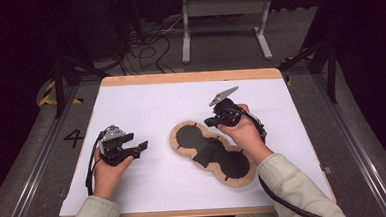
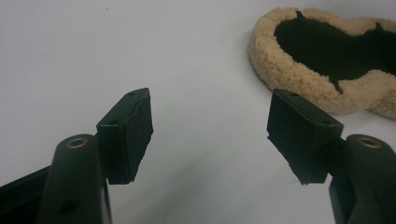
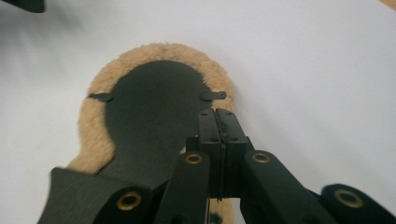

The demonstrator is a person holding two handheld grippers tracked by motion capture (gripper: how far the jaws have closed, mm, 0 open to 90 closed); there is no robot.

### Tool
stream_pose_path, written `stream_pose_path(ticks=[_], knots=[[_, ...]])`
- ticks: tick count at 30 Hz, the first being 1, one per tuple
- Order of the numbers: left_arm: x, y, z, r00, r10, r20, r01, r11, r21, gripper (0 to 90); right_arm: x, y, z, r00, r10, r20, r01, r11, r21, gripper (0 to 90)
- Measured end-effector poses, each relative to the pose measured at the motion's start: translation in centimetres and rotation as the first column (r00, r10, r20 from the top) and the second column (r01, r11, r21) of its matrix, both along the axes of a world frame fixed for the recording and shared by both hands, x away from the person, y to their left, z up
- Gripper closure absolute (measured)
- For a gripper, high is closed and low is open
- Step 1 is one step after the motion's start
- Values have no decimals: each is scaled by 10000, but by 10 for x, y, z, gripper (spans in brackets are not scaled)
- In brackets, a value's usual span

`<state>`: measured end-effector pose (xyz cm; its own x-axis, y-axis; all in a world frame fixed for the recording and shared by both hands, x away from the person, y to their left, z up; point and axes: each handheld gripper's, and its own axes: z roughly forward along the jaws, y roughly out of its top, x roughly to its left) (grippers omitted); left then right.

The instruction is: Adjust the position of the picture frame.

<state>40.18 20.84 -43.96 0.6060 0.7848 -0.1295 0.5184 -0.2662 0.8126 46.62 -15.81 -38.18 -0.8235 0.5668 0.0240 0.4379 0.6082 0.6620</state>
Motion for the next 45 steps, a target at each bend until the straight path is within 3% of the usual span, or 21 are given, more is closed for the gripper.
stream_pose_path(ticks=[2, 4, 5, 14, 23, 35, 45], knots=[[1, -4, 1, 10000, 11, 65, -13, 9997, 229, 321, -7, -4, 3, 10000, 52, 13, -52, 9999, 88, 900], [0, -9, 3, 9996, 168, 236, -190, 9950, 982, 321, -15, -9, 5, 9999, 116, 65, -117, 9998, 136, 900], [0, -11, 4, 9995, 119, 294, -151, 9939, 1095, 321, -19, -11, 6, 9999, 129, 71, -131, 9998, 154, 900], [4, -15, 2, 9996, -249, 90, 245, 9987, 455, 321, -47, -30, 14, 9995, 172, 266, -182, 9990, 401, 900], [5, -17, 1, 9991, -408, 96, 402, 9976, 560, 321, -70, -44, 11, 9992, 307, 254, -333, 9933, 1103, 900], [6, -18, 0, 9992, -389, -65, 393, 9974, 609, 326, -87, -42, 9, 9954, 871, -393, -861, 9960, 256, 900], [7, -21, -1, 9989, -461, -89, 465, 9972, 578, 326, -100, -32, -6, 9823, 1472, -1159, -1510, 9882, -255, 900]])
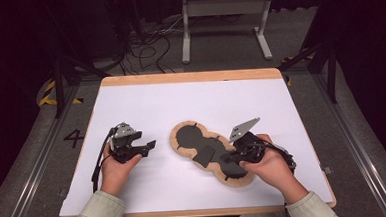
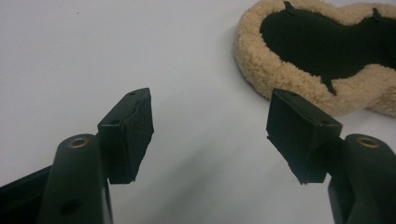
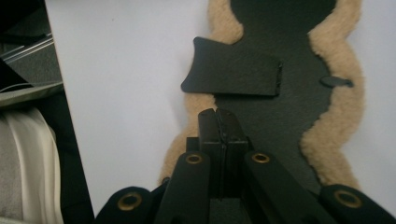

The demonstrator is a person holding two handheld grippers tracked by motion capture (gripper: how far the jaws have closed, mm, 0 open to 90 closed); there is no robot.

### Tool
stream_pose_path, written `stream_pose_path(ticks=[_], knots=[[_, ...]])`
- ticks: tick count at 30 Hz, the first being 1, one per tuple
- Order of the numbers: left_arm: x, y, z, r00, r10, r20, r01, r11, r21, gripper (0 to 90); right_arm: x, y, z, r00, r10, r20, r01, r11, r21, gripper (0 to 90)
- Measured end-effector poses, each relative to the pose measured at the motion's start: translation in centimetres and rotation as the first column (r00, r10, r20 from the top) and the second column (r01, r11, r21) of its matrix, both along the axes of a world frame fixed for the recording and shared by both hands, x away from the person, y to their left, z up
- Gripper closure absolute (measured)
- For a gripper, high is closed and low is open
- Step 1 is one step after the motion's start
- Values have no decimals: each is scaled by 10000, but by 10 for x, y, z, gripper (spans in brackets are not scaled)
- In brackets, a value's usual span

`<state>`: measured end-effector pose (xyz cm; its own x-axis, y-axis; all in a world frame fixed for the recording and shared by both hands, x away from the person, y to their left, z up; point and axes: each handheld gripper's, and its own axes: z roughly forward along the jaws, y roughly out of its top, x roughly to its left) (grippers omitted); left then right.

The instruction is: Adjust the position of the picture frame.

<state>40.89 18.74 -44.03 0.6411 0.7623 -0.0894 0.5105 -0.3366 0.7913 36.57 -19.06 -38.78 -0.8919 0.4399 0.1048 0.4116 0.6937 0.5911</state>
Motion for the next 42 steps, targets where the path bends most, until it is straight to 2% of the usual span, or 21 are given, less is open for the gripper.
stream_pose_path(ticks=[11, 16, 26, 32, 42], knots=[[1, 0, 0, 10000, -75, 11, 75, 10000, 53, 326, -13, 14, -16, 9974, 604, -389, -616, 9977, -290, 900], [1, -1, 0, 10000, -75, 15, 74, 9999, 80, 323, -20, 22, -27, 9925, 924, -802, -971, 9937, -563, 900], [1, -1, -1, 10000, -76, -15, 76, 9999, 77, 322, -29, 32, -38, 9844, 1384, -1090, -1488, 9844, -936, 900], [1, -1, -1, 9999, -102, -23, 102, 9999, 87, 322, -29, 34, -44, 9864, 1232, -1084, -1379, 9805, -1402, 900], [1, -2, -1, 10000, -78, -36, 78, 9999, 73, 322, -24, 29, -44, 9871, 1109, -1152, -1268, 9818, -1415, 900]])
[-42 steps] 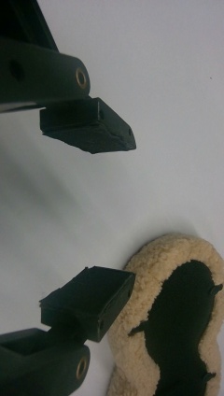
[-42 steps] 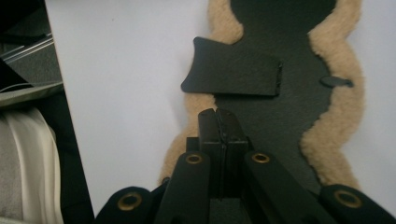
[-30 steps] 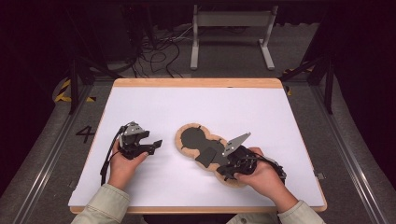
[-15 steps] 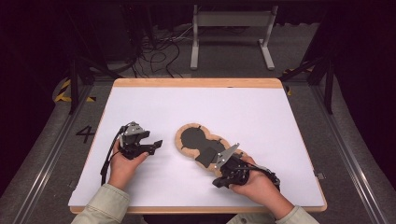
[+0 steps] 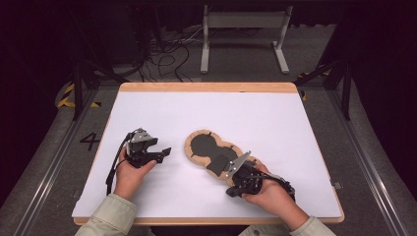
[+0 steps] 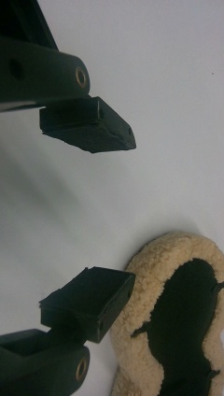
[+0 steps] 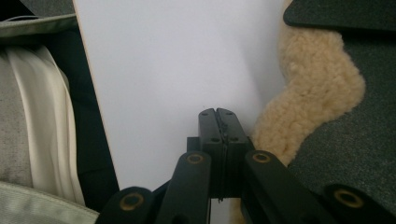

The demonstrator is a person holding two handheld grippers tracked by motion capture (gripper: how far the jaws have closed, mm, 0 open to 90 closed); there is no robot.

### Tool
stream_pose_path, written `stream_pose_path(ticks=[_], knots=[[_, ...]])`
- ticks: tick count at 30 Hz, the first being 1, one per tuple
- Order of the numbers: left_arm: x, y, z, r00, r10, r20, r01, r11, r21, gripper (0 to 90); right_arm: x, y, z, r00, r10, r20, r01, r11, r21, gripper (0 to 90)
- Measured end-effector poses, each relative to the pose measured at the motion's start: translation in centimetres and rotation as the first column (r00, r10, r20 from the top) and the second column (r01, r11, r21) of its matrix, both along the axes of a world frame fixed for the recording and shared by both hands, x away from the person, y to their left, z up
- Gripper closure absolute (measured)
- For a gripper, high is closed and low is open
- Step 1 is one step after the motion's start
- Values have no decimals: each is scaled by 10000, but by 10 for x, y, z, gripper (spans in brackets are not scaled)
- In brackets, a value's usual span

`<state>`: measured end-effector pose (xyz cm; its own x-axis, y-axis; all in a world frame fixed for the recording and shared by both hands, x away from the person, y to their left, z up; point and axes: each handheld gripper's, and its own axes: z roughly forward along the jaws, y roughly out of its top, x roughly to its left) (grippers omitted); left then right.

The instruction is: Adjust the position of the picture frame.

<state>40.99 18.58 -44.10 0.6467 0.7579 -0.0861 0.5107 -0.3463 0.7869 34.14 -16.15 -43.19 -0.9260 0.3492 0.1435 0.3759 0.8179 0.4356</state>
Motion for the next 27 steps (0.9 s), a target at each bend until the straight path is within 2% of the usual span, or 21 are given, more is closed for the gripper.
stream_pose_path(ticks=[15, 16, 25, 27], knots=[[1, -1, 0, 10000, -6, -43, 6, 10000, 39, 321, 17, -29, 2, 9936, -1067, 379, 1076, 9939, -233, 900], [1, -1, -1, 10000, -20, -43, 20, 10000, 14, 321, 19, -33, 2, 9911, -1257, 449, 1268, 9917, -224, 900], [1, -1, -1, 10000, -42, -59, 42, 10000, 27, 319, 27, -44, 2, 9826, -1747, 624, 1764, 9840, -232, 900], [1, -1, -1, 10000, -16, -74, 16, 10000, -13, 319, 29, -48, 2, 9779, -1930, 800, 1957, 9803, -270, 900]])
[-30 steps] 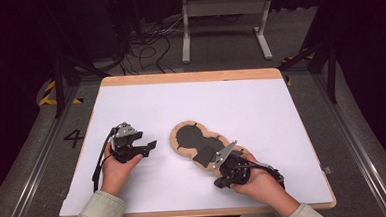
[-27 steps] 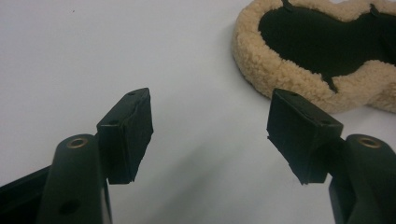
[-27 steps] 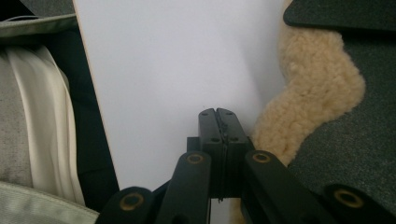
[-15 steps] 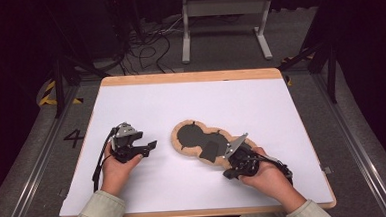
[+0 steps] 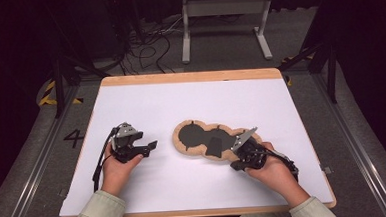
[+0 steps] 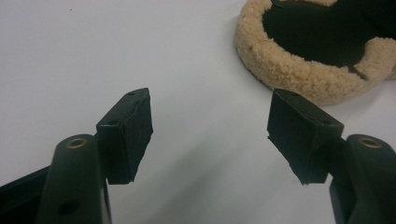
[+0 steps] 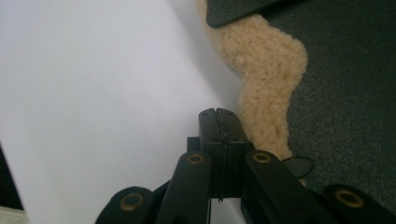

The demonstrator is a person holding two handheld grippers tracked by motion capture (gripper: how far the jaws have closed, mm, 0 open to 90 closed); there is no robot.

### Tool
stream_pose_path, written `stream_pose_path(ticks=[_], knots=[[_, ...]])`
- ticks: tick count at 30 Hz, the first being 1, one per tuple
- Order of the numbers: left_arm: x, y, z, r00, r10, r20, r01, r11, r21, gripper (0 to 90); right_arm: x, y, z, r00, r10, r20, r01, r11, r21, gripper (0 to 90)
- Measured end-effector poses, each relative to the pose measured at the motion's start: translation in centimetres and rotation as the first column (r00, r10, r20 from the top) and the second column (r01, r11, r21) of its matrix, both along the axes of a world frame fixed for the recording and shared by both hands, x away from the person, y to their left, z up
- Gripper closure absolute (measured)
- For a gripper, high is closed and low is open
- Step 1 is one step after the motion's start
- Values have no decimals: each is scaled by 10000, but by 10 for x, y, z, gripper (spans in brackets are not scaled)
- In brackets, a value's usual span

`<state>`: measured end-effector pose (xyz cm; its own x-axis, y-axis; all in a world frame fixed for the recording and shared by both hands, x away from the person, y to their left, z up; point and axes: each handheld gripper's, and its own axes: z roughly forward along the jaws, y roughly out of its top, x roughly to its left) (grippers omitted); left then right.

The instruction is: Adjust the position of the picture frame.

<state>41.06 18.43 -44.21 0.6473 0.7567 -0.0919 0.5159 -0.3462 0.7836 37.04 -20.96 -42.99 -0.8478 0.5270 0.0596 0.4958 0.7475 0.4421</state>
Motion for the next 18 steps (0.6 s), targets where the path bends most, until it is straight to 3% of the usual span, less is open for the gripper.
stream_pose_path(ticks=[5, 9, 13, 18], knots=[[0, 0, 0, 10000, -57, 27, 57, 10000, 55, 319, 4, -8, -1, 9988, -415, 272, 415, 9991, 22, 900], [1, -1, 0, 10000, -68, 24, 68, 10000, 60, 319, 3, -6, 0, 9986, -375, 367, 379, 9992, -86, 900], [1, -1, 0, 10000, -33, 5, 33, 10000, 56, 319, 1, -8, 10, 9976, -374, 575, 358, 9989, 289, 900], [0, -2, -1, 10000, -50, -19, 50, 10000, 19, 319, 2, -25, 27, 9838, -1302, 1235, 1230, 9903, 646, 900]])
